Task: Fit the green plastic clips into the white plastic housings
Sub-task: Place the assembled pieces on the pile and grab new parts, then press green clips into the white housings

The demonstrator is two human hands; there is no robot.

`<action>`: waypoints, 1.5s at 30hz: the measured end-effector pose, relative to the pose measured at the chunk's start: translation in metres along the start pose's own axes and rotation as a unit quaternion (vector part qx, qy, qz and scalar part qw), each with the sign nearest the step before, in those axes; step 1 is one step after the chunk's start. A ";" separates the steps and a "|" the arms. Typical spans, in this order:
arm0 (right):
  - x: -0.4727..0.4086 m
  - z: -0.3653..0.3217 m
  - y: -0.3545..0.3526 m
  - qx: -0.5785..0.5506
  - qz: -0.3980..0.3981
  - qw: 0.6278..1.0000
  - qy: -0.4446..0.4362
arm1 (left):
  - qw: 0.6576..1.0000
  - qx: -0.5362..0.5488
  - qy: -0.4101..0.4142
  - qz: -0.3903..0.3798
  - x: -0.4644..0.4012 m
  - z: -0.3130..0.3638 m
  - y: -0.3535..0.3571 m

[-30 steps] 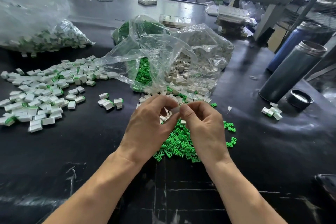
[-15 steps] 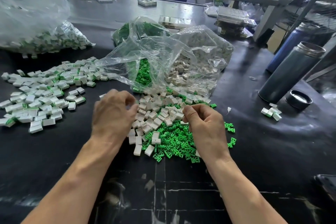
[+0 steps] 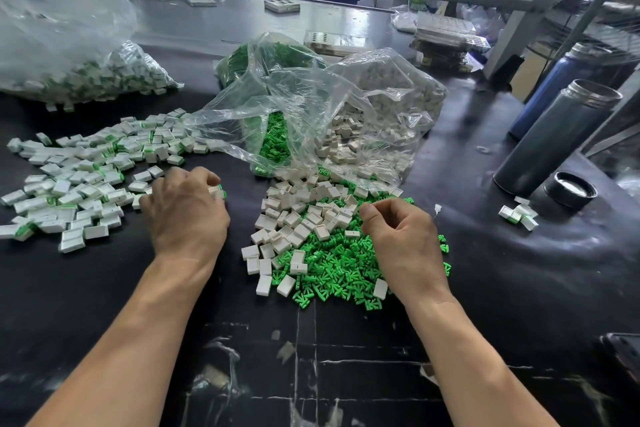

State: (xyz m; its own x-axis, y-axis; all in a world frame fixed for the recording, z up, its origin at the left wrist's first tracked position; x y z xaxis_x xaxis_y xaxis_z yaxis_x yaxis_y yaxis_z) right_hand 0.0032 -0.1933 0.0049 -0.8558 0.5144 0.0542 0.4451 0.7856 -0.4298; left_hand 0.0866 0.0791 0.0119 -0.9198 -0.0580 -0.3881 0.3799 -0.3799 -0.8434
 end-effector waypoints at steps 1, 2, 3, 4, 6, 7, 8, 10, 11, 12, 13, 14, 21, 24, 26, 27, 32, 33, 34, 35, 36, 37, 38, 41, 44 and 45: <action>-0.001 0.000 -0.001 0.015 0.000 1.000 -0.003 | 1.000 0.009 0.014 0.000 0.000 0.004 -0.001; -0.002 0.000 -0.002 0.033 -0.001 0.999 -0.005 | 0.999 0.026 0.031 -0.007 0.002 0.010 -0.002; -0.003 -0.001 -0.003 0.053 -0.003 0.999 -0.005 | 0.998 0.049 0.044 -0.019 0.003 0.015 -0.003; -0.004 -0.001 -0.004 0.075 -0.007 0.997 -0.002 | 0.996 0.069 0.048 -0.042 0.006 0.020 -0.003; -0.005 -0.001 -0.007 0.111 -0.021 0.994 0.006 | 0.991 0.077 0.039 -0.101 0.011 0.028 0.000; -0.006 -0.001 -0.009 0.123 -0.030 0.992 0.011 | 0.989 0.069 0.035 -0.129 0.014 0.031 0.002; -0.006 -0.001 -0.010 0.134 -0.040 0.990 0.014 | 0.986 0.061 0.030 -0.152 0.016 0.032 0.004; -0.004 -0.001 -0.010 0.157 -0.059 0.986 0.016 | 0.982 0.053 0.018 -0.182 0.019 0.034 0.006; -0.003 -0.002 -0.010 0.167 -0.068 0.983 0.017 | 0.980 0.050 0.014 -0.190 0.020 0.034 0.007; -0.003 -0.003 -0.009 0.177 -0.077 0.981 0.018 | 0.979 0.051 0.012 -0.195 0.020 0.034 0.008; -0.002 -0.003 -0.008 0.185 -0.085 0.979 0.020 | 0.979 0.054 0.010 -0.197 0.020 0.035 0.008; -0.001 -0.004 -0.007 0.192 -0.092 0.977 0.022 | 0.979 0.060 0.009 -0.197 0.020 0.036 0.008; 0.004 -0.007 -0.003 0.243 -0.080 0.967 0.001 | 0.978 0.118 0.007 -0.175 0.023 0.039 0.010; 0.004 -0.009 -0.003 0.259 -0.065 0.963 -0.021 | 0.976 0.144 0.006 -0.165 0.024 0.040 0.010; 0.005 -0.010 -0.002 0.276 -0.057 0.959 -0.041 | 0.975 0.162 0.013 -0.153 0.024 0.042 0.009; 0.005 -0.011 -0.001 0.283 -0.057 0.956 -0.046 | 0.974 0.174 0.019 -0.143 0.024 0.042 0.008; 0.001 -0.008 -0.004 0.202 -0.053 0.977 -0.038 | 0.950 0.285 0.073 -0.101 0.027 0.055 0.000; -0.001 -0.007 -0.005 0.151 -0.052 0.987 -0.032 | 0.937 0.323 0.077 -0.104 0.028 0.059 0.000; -0.003 -0.007 -0.006 0.092 -0.056 0.994 -0.023 | 0.924 0.358 0.079 -0.110 0.031 0.064 0.000; -0.004 -0.006 -0.005 0.034 -0.064 0.997 -0.013 | 0.911 0.387 0.081 -0.116 0.033 0.069 0.001; -0.005 -0.005 -0.004 -0.020 -0.076 0.997 -0.004 | 0.900 0.410 0.083 -0.122 0.036 0.074 0.002; -0.004 -0.004 -0.003 -0.067 -0.090 0.994 0.004 | 0.890 0.429 0.085 -0.128 0.039 0.078 0.004; -0.004 -0.004 -0.002 -0.104 -0.102 0.989 0.008 | 0.881 0.446 0.088 -0.131 0.042 0.082 0.005; -0.001 -0.006 0.000 -0.171 -0.128 0.977 0.005 | 0.863 0.477 0.096 -0.136 0.047 0.091 0.008; 0.000 -0.008 0.003 -0.215 -0.138 0.967 0.004 | 0.849 0.502 0.089 -0.141 0.051 0.094 0.012; 0.001 -0.008 0.004 -0.224 -0.140 0.965 0.004 | 0.846 0.506 0.087 -0.142 0.051 0.094 0.014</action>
State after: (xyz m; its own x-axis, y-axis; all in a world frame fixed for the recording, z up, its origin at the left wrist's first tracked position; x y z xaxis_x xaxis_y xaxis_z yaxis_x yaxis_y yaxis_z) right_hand 0.0062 -0.1871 0.0110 -0.9576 0.2620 0.1195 0.2677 0.9629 0.0342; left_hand 0.0353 -0.0160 0.0156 -0.8983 0.2707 -0.3462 -0.2132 -0.9573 -0.1953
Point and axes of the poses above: each hand's wrist, its own x-axis away from the middle knuckle, its own y-axis out of the palm, z = x × y, the point moved 5 cm from there along -x, towards the middle knuckle, and after that the axes turned 12 degrees about y, right-handed, at the moved point
